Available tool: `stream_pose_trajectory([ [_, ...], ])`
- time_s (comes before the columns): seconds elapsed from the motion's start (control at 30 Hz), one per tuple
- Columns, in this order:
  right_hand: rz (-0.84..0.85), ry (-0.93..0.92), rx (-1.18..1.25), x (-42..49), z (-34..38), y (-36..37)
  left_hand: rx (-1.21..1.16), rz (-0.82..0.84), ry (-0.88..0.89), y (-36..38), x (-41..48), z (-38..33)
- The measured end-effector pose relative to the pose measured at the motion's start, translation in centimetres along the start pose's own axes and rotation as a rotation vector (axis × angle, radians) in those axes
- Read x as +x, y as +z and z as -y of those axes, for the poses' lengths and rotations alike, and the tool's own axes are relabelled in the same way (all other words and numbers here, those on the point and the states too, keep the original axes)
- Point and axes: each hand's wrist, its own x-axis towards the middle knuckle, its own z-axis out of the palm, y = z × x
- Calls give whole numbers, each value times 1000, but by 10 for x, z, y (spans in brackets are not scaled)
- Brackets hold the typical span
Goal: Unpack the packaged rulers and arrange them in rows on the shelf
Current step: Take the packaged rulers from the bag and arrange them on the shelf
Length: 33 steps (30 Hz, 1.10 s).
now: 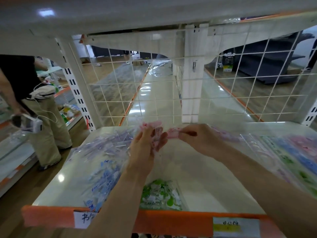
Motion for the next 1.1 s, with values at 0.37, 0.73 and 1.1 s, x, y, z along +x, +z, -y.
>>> stream_pose_trajectory([
  [0.37,48,50,438,-32,12,35,49,144,-53,1,-5,-2],
  [0.73,-266,202,840,-31,6,12,229,310,-155,9,-14,3],
  [1.1,-255,240,805,-31,6,9,171,41,-32,5,-9,-2],
])
